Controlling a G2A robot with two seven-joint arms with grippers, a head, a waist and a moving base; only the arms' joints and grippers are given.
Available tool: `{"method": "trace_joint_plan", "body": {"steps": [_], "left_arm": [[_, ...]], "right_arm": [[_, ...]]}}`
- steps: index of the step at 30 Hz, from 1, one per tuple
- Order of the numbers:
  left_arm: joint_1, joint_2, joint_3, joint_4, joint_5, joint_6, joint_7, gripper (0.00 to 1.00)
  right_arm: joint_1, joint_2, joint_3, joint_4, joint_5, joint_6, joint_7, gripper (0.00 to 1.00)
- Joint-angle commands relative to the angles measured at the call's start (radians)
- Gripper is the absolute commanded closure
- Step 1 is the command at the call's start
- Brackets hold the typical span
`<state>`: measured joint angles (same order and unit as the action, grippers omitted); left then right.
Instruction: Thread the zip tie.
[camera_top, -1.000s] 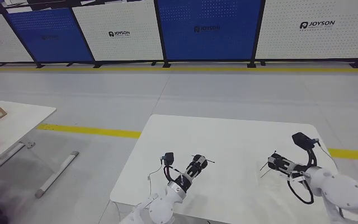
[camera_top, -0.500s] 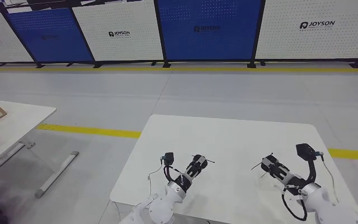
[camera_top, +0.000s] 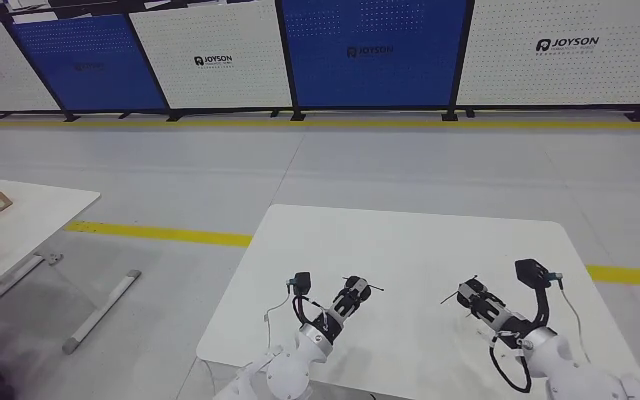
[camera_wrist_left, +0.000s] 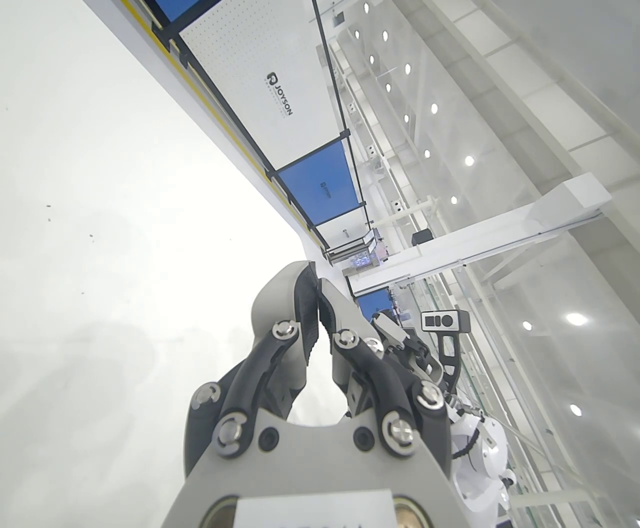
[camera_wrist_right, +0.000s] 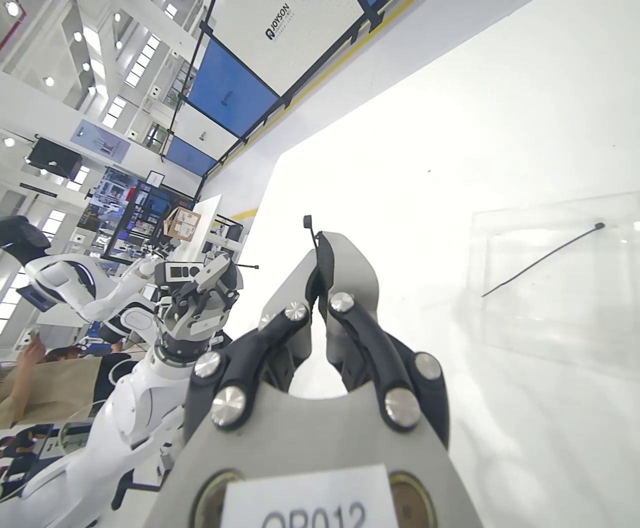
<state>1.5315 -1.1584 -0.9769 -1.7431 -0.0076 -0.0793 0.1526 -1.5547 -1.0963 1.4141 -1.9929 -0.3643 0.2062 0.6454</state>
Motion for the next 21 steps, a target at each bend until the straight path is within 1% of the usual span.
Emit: {"method": "trace_joint_plan", "body": {"steps": [1,2,3,5,8,10,12,13,17,20,21], "left_arm": [[0.000,0.000,0.000,0.000,0.000,0.000,0.000,1.00],[0.000,0.000,0.000,0.000,0.000,0.000,0.000,1.00],[0.000,0.000,0.000,0.000,0.000,0.000,0.000,1.00],[0.000,0.000,0.000,0.000,0.000,0.000,0.000,1.00],[0.000,0.000,0.000,0.000,0.000,0.000,0.000,1.00],[0.000,0.000,0.000,0.000,0.000,0.000,0.000,1.00],[0.000,0.000,0.000,0.000,0.000,0.000,0.000,1.00],[0.000,0.000,0.000,0.000,0.000,0.000,0.000,1.00],[0.000,0.000,0.000,0.000,0.000,0.000,0.000,1.00],[0.000,0.000,0.000,0.000,0.000,0.000,0.000,1.00],[0.000,0.000,0.000,0.000,0.000,0.000,0.000,1.00]], "right_arm": [[0.000,0.000,0.000,0.000,0.000,0.000,0.000,1.00],[0.000,0.000,0.000,0.000,0.000,0.000,0.000,1.00],[-0.004,-0.002,-0.003,0.000,0.008,-0.008,-0.023,1.00],[-0.018,-0.007,-0.010,-0.011,0.058,-0.039,-0.076,1.00],[-0.045,-0.013,-0.023,-0.033,0.085,-0.074,-0.149,1.00],[-0.052,-0.016,-0.040,-0.040,0.098,-0.085,-0.176,1.00],[-0.047,-0.021,-0.075,-0.038,0.094,-0.090,-0.201,1.00],[-0.037,-0.024,-0.092,-0.026,0.095,-0.089,-0.207,1.00],[0.052,-0.037,-0.166,0.068,0.121,-0.056,-0.196,1.00],[0.098,-0.043,-0.190,0.115,0.158,-0.037,-0.154,1.00],[0.098,-0.043,-0.190,0.115,0.158,-0.037,-0.154,1.00]]}}
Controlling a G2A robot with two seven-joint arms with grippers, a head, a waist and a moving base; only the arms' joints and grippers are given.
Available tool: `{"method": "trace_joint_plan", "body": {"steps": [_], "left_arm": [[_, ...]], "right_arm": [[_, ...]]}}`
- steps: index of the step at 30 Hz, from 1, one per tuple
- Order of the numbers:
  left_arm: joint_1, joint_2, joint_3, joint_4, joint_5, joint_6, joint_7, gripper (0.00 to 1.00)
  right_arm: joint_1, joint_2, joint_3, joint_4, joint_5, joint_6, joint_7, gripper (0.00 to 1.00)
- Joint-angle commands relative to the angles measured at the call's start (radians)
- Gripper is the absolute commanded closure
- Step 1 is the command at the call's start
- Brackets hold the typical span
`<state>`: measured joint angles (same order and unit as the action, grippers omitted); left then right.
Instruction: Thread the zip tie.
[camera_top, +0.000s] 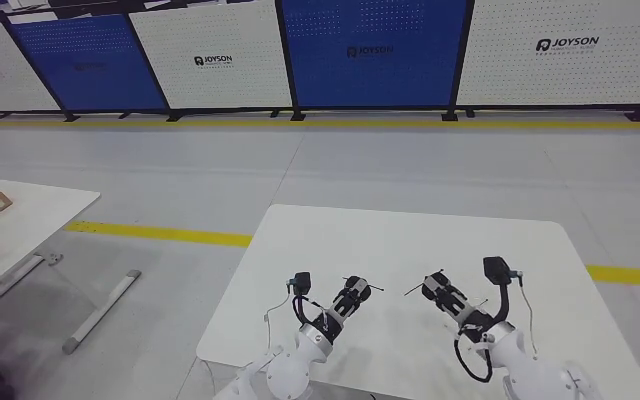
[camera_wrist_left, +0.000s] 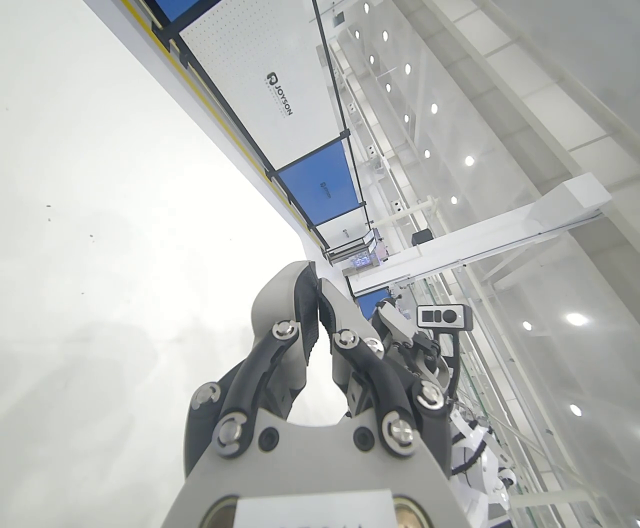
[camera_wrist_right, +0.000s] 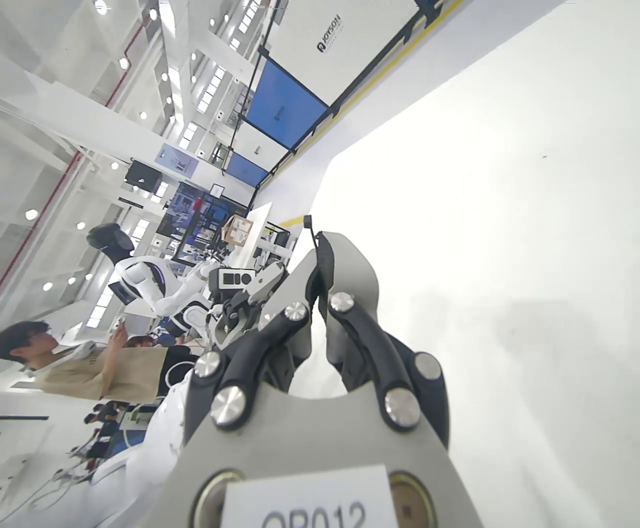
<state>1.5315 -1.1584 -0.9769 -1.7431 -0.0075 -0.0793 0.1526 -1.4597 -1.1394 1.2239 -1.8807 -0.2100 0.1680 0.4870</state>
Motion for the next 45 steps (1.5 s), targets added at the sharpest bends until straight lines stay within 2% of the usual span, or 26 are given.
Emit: {"method": "trace_joint_plan", "body": {"steps": [1,9,14,17,20,22,30,33,36,40,41,44,45], "left_arm": [[0.000,0.000,0.000,0.000,0.000,0.000,0.000,1.00],[0.000,0.000,0.000,0.000,0.000,0.000,0.000,1.00],[0.000,0.000,0.000,0.000,0.000,0.000,0.000,1.00],[0.000,0.000,0.000,0.000,0.000,0.000,0.000,1.00],[0.000,0.000,0.000,0.000,0.000,0.000,0.000,1.00],[0.000,0.000,0.000,0.000,0.000,0.000,0.000,1.00],[0.000,0.000,0.000,0.000,0.000,0.000,0.000,1.00],[0.000,0.000,0.000,0.000,0.000,0.000,0.000,1.00],[0.000,0.000,0.000,0.000,0.000,0.000,0.000,1.00],[0.000,0.000,0.000,0.000,0.000,0.000,0.000,1.00],[0.000,0.000,0.000,0.000,0.000,0.000,0.000,1.00],[0.000,0.000,0.000,0.000,0.000,0.000,0.000,1.00],[0.000,0.000,0.000,0.000,0.000,0.000,0.000,1.00]], "right_arm": [[0.003,0.000,0.000,0.003,0.004,0.001,0.004,1.00],[0.000,-0.001,0.001,0.002,0.005,-0.008,-0.007,1.00],[-0.047,-0.004,-0.029,0.045,-0.037,-0.153,-0.098,1.00],[-0.062,-0.006,-0.040,0.064,-0.031,-0.217,-0.128,1.00],[-0.073,-0.008,-0.051,0.078,-0.057,-0.251,-0.162,1.00],[-0.073,-0.012,-0.072,0.085,-0.096,-0.254,-0.200,1.00],[-0.073,-0.013,-0.074,0.086,-0.100,-0.253,-0.203,1.00],[-0.083,-0.018,-0.075,0.080,-0.144,-0.258,-0.320,1.00],[-0.094,-0.028,-0.097,0.097,-0.136,-0.307,-0.430,1.00],[-0.091,-0.040,-0.121,0.131,-0.112,-0.366,-0.503,1.00],[-0.085,-0.044,-0.131,0.147,-0.114,-0.361,-0.519,1.00],[-0.053,-0.056,-0.164,0.174,-0.119,-0.289,-0.518,1.00],[-0.053,-0.056,-0.164,0.174,-0.119,-0.289,-0.518,1.00]]}}
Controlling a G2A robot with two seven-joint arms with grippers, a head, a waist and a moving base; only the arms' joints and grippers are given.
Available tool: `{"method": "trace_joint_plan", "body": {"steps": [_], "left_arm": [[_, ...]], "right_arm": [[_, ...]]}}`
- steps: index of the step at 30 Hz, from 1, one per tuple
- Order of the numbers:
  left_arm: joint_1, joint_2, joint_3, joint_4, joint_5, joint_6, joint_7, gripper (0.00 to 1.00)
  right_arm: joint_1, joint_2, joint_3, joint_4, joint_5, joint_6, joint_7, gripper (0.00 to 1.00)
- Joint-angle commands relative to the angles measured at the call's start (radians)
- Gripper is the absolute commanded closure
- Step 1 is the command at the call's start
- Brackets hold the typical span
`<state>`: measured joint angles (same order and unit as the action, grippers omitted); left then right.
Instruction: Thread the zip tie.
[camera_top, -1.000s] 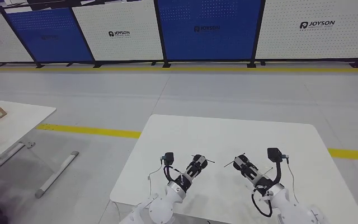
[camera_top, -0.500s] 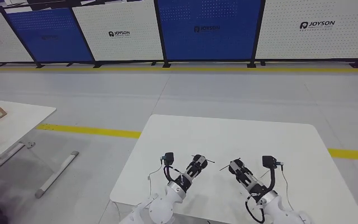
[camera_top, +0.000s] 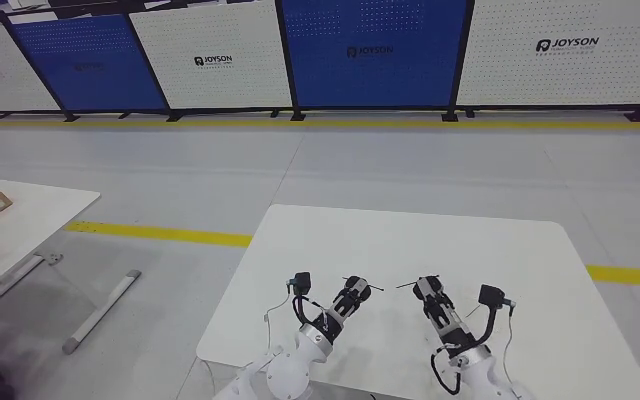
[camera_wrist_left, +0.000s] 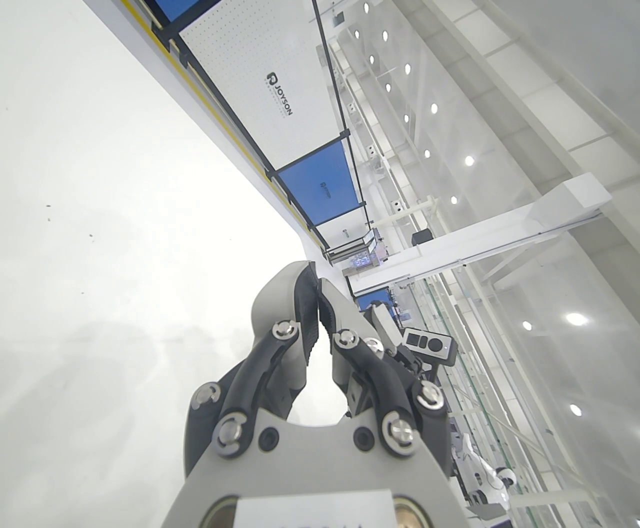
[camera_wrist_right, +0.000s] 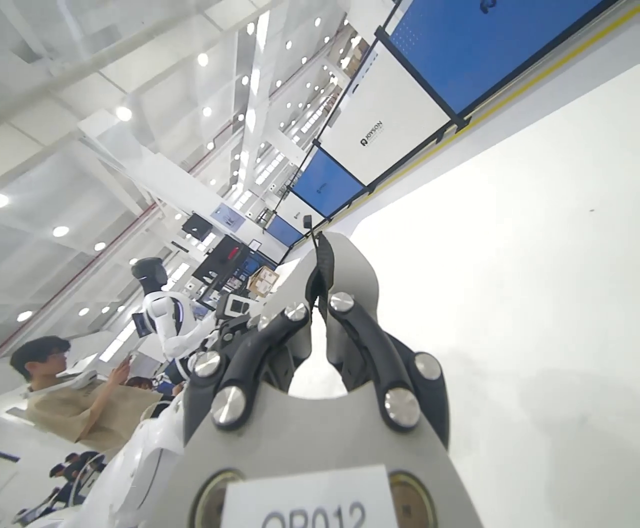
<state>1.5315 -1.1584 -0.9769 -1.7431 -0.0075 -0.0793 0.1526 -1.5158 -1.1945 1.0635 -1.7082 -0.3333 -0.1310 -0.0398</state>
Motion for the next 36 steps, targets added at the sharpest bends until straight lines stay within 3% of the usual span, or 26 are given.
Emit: {"method": "trace_joint_plan", "body": {"steps": [1,8,11,36], "left_arm": [[0.000,0.000,0.000,0.000,0.000,0.000,0.000,1.00],[-0.005,-0.002,0.003,0.001,0.038,-0.003,0.017,1.00],[-0.008,-0.008,0.031,0.007,0.074,-0.010,0.025,1.00],[-0.013,-0.011,0.034,0.012,0.076,-0.013,0.032,1.00]], "right_arm": [[0.004,-0.001,-0.004,0.001,0.004,0.010,0.009,1.00],[0.004,-0.001,-0.004,0.001,0.004,0.010,0.009,1.00],[0.004,-0.001,-0.004,0.001,0.004,0.010,0.009,1.00],[0.012,-0.015,-0.016,0.036,0.055,-0.014,-0.001,1.00]]}}
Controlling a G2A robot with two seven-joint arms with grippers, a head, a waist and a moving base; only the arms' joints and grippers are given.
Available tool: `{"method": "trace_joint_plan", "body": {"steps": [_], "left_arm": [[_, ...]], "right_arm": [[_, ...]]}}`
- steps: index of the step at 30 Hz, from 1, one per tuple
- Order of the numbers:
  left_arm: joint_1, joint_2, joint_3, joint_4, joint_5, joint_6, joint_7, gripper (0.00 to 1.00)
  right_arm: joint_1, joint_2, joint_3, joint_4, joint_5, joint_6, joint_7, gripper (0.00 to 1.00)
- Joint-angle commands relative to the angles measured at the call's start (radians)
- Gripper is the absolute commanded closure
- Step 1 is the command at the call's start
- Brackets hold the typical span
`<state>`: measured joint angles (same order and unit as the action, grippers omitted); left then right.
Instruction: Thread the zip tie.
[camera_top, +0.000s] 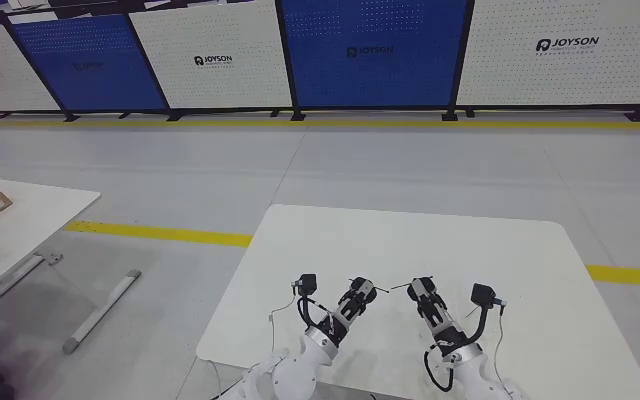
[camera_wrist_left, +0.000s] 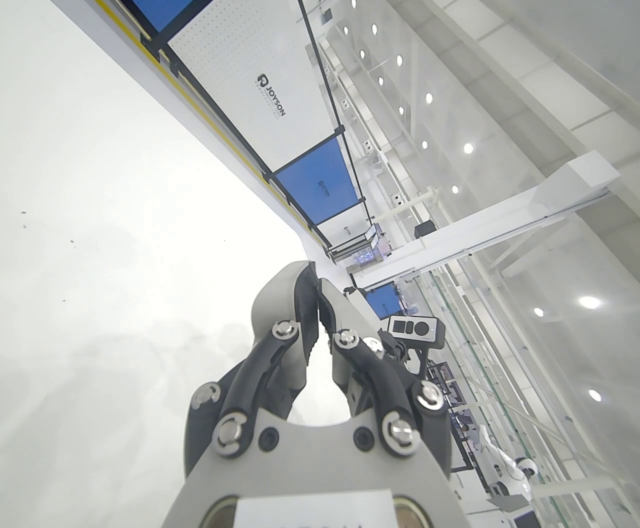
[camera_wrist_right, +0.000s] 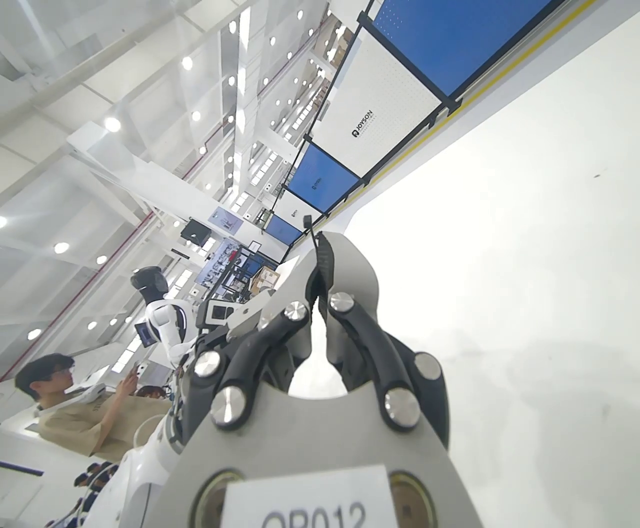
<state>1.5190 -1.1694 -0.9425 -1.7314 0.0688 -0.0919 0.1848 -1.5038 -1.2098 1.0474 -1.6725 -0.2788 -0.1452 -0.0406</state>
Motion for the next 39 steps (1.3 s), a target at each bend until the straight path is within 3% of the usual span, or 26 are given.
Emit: {"method": "trace_joint_plan", "body": {"steps": [1,14,39], "left_arm": [[0.000,0.000,0.000,0.000,0.000,0.000,0.000,1.00],[0.000,0.000,0.000,0.000,0.000,0.000,0.000,1.00],[0.000,0.000,0.000,0.000,0.000,0.000,0.000,1.00]], "right_arm": [[-0.002,0.000,0.001,-0.002,0.000,0.001,0.001,1.00],[-0.042,-0.002,0.036,-0.034,-0.005,-0.013,0.024,1.00],[-0.029,-0.021,0.032,-0.012,-0.014,-0.019,0.047,1.00]]}}
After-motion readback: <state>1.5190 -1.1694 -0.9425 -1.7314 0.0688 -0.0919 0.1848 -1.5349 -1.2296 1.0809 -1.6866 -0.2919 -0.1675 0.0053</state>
